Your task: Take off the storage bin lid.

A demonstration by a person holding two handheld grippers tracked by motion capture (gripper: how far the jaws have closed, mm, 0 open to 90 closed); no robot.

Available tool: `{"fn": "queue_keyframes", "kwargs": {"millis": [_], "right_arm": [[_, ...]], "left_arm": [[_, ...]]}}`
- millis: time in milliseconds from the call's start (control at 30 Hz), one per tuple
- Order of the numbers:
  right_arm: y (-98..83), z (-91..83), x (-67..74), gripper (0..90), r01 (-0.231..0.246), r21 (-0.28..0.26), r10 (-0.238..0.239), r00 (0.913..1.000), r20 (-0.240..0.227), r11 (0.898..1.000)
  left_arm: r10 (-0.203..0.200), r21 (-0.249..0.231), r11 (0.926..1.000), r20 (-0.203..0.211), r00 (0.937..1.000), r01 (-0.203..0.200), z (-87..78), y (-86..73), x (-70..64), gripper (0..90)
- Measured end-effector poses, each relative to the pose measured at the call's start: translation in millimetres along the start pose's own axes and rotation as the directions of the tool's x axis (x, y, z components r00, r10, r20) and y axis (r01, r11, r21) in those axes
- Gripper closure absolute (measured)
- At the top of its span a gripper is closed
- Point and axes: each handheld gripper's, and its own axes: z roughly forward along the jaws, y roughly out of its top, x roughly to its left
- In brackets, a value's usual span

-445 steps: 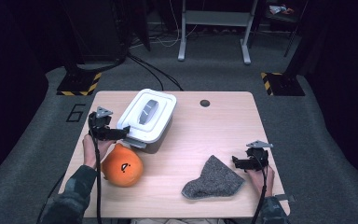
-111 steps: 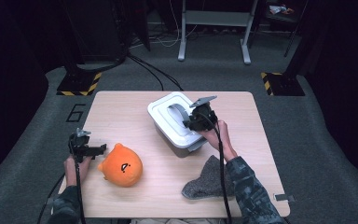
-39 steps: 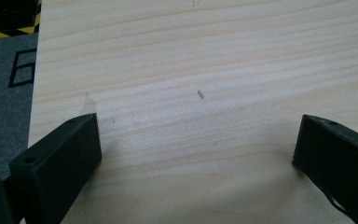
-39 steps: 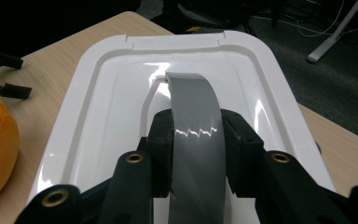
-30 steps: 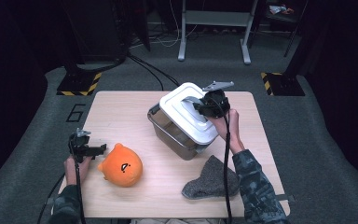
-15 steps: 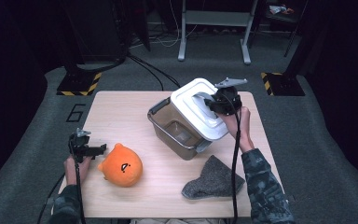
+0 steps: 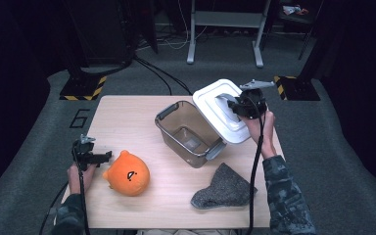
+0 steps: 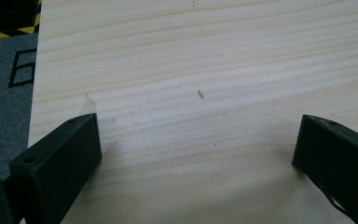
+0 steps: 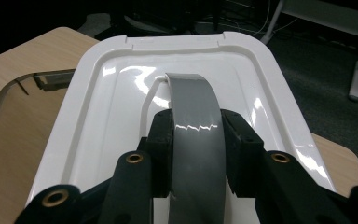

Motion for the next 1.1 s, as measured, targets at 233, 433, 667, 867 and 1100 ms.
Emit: {"fn": "queue_keyframes", "kwargs": {"millis": [233, 433, 667, 867, 1100], "right_arm": [[-5.2, -2.5, -13.6, 66.4, -0.028, 0.007, 0.028, 0.9985, 0.046, 1.0], [-11.9, -3.9, -28.7, 66.4, -0.067, 0.012, 0.066, 0.9937, 0.091, 0.998], [-19.5, -1.7, -41.7, 66.4, -0.12, 0.01, 0.117, 0.9825, 0.145, 0.993], [-30.1, 7.1, -51.8, 66.4, -0.159, 0.026, 0.151, 0.969, 0.196, 0.987], [-45.0, 18.6, -60.2, 66.4, -0.204, 0.032, 0.191, 0.953, 0.235, 0.978]], "left_arm": [[0.0, 0.0, 1.0, 0.0, 1.0, 0.0, 0.0, 0.0, 0.0, 0.2], [0.0, 0.0, 1.0, 0.0, 1.0, 0.0, 0.0, 0.0, 0.0, 0.2], [0.0, 0.0, 1.0, 0.0, 1.0, 0.0, 0.0, 0.0, 0.0, 0.2], [0.0, 0.0, 1.0, 0.0, 1.0, 0.0, 0.0, 0.0, 0.0, 0.2], [0.0, 0.0, 1.0, 0.0, 1.0, 0.0, 0.0, 0.0, 0.0, 0.2]]}}
